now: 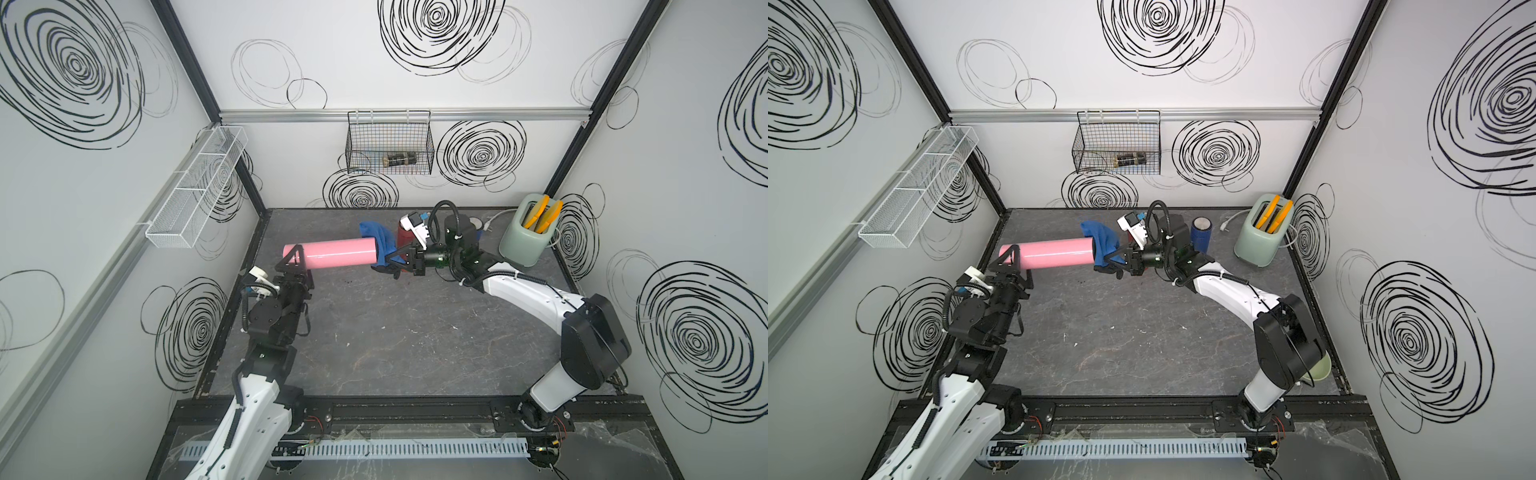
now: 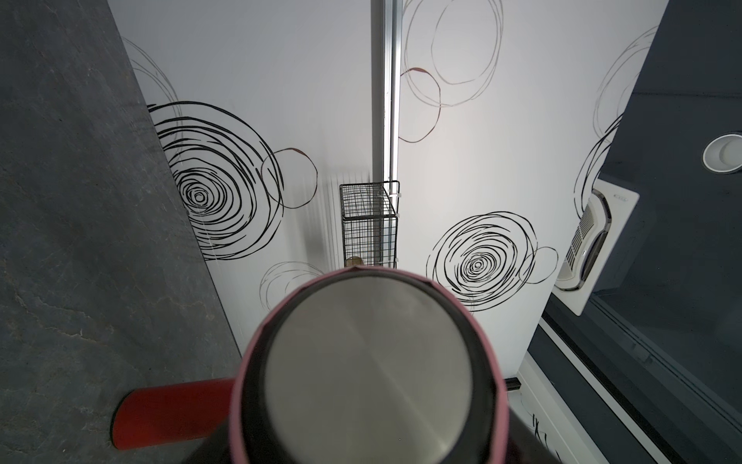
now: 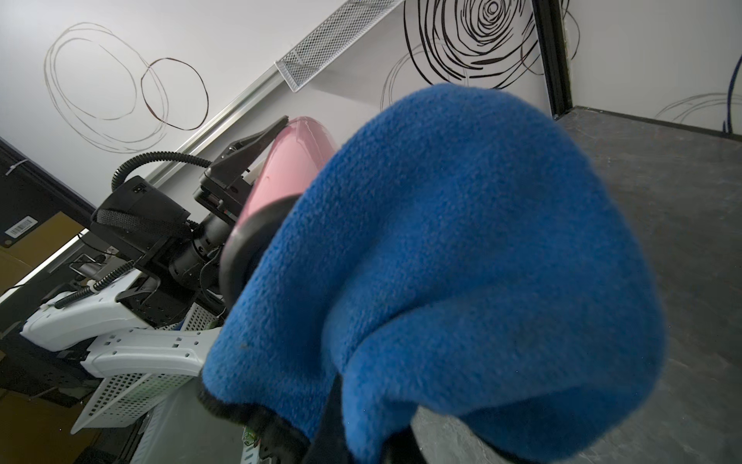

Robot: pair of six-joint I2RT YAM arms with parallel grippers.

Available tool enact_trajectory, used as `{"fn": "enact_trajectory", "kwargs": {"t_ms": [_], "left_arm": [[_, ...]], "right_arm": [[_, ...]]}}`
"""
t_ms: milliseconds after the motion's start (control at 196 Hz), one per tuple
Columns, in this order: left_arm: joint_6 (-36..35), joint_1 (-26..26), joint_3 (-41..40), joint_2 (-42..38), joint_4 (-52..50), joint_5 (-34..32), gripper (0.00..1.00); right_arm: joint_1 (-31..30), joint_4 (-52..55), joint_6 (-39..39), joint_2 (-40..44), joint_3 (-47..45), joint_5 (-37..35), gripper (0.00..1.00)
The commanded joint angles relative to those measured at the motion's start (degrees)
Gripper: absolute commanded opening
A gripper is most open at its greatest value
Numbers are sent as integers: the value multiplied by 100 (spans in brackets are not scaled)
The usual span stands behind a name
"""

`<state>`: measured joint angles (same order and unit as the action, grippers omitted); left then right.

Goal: Wipe the surface of the thermos
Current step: Wipe the dirt from the surface of the thermos.

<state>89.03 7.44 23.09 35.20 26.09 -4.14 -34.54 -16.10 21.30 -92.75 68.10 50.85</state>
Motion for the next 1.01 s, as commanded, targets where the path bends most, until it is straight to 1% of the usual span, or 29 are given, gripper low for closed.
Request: {"fn": "enact_trajectory", "kwargs": {"t_ms": [0,148,285,469,591,668,805,918,1009], "left_arm": [[315,-15,99,-110,966,-10,0],[161,-30,163,-141,859,-56,0],[-423,-41,388,-202,416,-228,0],[-1912,-50,1083,-132,-324,-601,0],[-2992,-41,1469,65,-624,-902,0],[-3644,-28,1662,276,-721,-981,0],[-4737,-10,1885,769,-449,-754,0],[-5378,25,1962,1165,-185,-739,0],[-5841,10,2013,1477,34,-761,0]], "right_arm": [[-51,-188,52,-93,-5,74,0],[-52,12,-65,-105,17,9,0],[-70,766,-435,-2,143,-77,0],[-101,1725,-855,339,-132,-357,0],[-188,2634,-1311,616,-314,-983,0],[-240,3103,-1538,808,-475,-1450,0],[-272,3652,-1791,1053,-813,-2154,0],[-306,3889,-1900,1126,-1075,-2724,2],[-314,3991,-1939,1068,-1242,-2988,4]]}}
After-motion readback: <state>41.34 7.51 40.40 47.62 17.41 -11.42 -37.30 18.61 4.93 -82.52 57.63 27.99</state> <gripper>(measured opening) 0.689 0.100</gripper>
